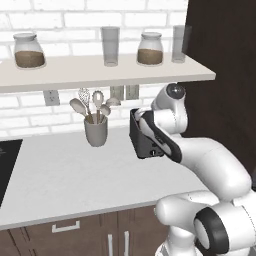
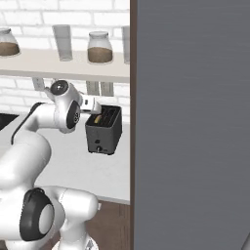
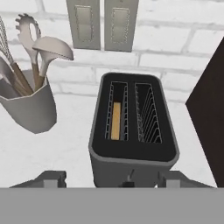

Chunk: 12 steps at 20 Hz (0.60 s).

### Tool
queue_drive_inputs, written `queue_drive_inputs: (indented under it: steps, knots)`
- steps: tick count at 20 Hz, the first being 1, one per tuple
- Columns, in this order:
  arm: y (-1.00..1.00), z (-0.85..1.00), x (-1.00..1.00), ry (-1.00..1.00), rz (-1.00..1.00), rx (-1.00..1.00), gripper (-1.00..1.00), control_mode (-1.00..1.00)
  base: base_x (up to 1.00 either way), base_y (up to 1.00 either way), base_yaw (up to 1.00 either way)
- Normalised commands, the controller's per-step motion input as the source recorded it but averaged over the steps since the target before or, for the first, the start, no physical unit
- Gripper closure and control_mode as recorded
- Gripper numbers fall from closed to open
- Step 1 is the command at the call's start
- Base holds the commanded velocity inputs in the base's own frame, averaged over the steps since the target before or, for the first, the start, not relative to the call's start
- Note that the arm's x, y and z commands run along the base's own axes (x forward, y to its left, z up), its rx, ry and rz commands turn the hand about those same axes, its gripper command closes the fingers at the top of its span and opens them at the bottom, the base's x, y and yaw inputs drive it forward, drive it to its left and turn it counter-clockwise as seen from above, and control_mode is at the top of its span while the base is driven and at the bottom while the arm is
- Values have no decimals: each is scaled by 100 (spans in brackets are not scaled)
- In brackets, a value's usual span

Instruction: Start the toaster. Once the lever pops up, take the bread to the plate on the dining counter.

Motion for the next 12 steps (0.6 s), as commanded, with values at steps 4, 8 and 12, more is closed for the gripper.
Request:
queue_drive_inputs:
  steps: [4, 8, 12]
  knots:
    - [0, -19, 22, 0, 0, 0, -100, -100, 0, 0, 0]
    - [0, -24, 24, 0, 0, 0, -100, -100, 0, 0, 0]
    - [0, -14, 23, 0, 0, 0, -100, -100, 0, 0, 0]
